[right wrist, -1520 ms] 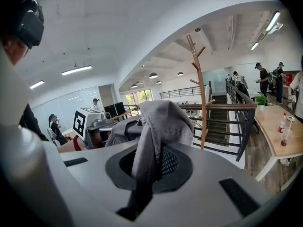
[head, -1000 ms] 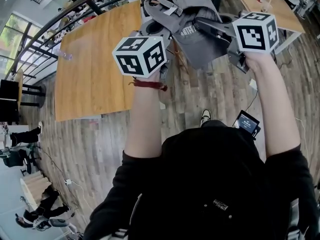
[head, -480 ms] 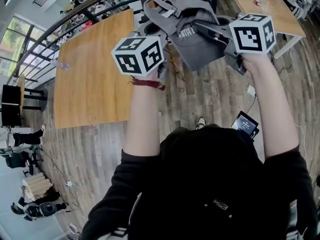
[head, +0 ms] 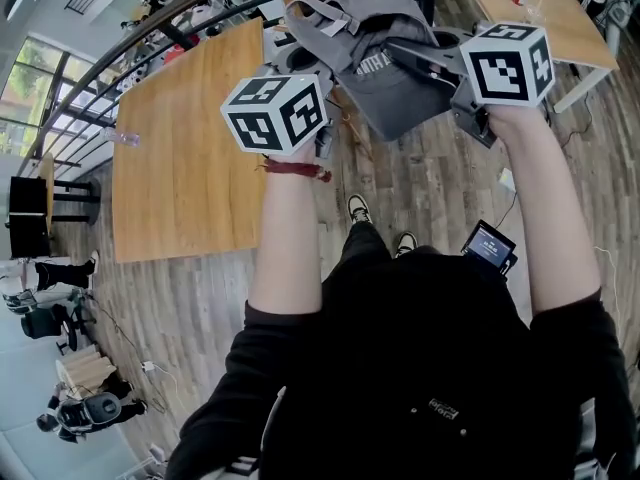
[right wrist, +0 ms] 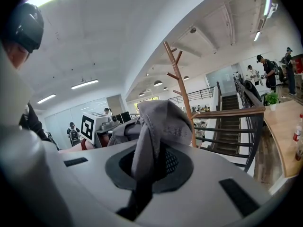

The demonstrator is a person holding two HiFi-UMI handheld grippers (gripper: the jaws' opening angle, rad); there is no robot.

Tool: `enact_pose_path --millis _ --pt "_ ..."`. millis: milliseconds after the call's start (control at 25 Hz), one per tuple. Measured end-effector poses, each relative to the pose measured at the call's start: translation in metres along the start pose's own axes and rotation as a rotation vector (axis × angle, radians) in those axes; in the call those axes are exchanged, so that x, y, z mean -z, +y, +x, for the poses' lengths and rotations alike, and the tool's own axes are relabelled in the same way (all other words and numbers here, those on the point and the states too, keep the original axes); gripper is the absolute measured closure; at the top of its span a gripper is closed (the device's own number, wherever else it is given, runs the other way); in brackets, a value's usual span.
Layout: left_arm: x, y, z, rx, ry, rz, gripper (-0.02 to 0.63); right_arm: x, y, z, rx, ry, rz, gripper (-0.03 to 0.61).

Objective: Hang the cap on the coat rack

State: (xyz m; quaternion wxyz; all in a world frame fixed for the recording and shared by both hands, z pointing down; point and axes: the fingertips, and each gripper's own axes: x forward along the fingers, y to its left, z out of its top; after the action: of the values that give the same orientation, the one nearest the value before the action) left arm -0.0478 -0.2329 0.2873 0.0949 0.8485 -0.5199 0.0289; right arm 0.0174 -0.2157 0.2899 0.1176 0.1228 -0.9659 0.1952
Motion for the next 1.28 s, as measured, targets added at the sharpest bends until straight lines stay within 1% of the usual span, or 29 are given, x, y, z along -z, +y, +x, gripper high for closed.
enact_pose_path --millis 360,600,800,920,1000,1160,1280 --pt "-0.016 0.032 0.03 0.016 -0.017 0.019 0.615 -0.024 -0.027 0.021 0.019 -0.015 -0.016 0.558" --pt "-0.048 0.082 0.069 0.03 -0.031 0.038 0.615 -0.071 -0.066 0.056 0.023 -0.034 -0.034 0.558" --pt "-0.062 0.095 0.085 0.041 -0.032 0.06 0.615 -0.083 -0.082 0.063 0.032 -0.035 -0.045 0.558" --pt "-0.076 0.126 0.103 0.046 -0.033 0.07 0.615 -0.105 -0.103 0.089 0.033 -0.034 -0.053 0.558" --pt "-0.075 0.144 0.115 0.058 -0.025 0.077 0.615 -0.112 -0.117 0.105 0.037 -0.037 -0.055 0.558" --pt "-0.077 0.17 0.127 0.075 -0.019 0.079 0.615 -0.125 -0.131 0.127 0.042 -0.042 -0.063 0.558" --pt "-0.086 0.187 0.13 0.087 -0.018 0.096 0.615 -0.136 -0.137 0.141 0.046 -0.05 -0.06 0.558"
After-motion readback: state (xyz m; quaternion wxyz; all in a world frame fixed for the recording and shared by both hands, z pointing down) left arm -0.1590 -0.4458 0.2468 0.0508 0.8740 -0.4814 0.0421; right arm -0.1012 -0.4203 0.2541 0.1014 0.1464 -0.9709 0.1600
